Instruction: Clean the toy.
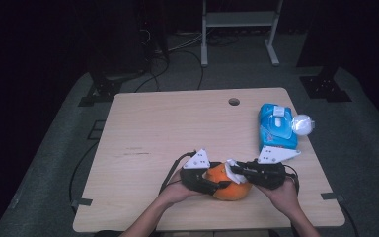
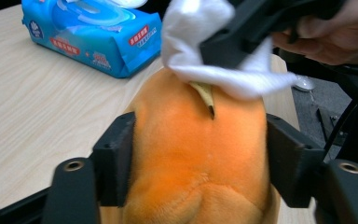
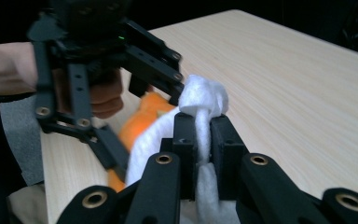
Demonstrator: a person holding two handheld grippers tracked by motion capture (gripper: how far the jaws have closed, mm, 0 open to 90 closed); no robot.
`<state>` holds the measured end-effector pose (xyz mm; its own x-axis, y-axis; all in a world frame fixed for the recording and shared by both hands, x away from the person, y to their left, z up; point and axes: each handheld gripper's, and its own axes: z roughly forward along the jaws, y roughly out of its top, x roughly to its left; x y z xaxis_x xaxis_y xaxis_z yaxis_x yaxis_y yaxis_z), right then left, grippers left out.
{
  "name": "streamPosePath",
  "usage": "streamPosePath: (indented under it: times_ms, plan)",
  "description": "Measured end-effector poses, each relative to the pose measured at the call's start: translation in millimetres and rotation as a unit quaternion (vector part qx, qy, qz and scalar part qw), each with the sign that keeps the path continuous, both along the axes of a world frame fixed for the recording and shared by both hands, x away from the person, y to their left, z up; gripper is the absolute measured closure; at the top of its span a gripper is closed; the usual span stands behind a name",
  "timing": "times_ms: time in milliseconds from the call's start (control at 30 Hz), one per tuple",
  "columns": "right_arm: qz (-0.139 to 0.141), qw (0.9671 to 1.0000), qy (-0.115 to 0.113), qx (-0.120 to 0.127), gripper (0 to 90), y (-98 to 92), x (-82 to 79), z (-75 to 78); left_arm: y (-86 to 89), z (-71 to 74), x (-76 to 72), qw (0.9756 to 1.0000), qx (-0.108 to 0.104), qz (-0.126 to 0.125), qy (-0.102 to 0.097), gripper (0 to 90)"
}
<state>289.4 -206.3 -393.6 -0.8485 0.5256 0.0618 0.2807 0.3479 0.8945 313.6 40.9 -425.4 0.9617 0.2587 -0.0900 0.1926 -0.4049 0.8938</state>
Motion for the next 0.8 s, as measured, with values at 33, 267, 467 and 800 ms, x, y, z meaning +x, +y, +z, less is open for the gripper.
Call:
streamPosePath:
  times_ms: [33, 267, 467, 800]
  plan:
    - [-0.004, 1.0000, 0.005, -0.003, 81.3, -2.2, 2.5, -3.1, 0.4, -1.9, 1.4, 1.0000, -0.003, -0.003, 0.003, 24.9]
    - [-0.018, 0.9995, 0.026, 0.000, 81.2, -12.7, 9.0, -10.3, 6.5, -17.7, 11.9, 0.9992, -0.023, -0.021, 0.026, 9.1]
    - [-0.018, 0.9994, 0.028, 0.000, 81.2, -12.1, 10.4, -11.8, 9.1, -23.9, 14.6, 0.9985, -0.031, -0.032, 0.030, 9.5]
    - [-0.005, 0.9999, -0.011, -0.010, 81.2, 9.7, -5.5, 1.0, 3.9, -16.6, 5.6, 0.9999, -0.001, 0.005, 0.010, 26.8]
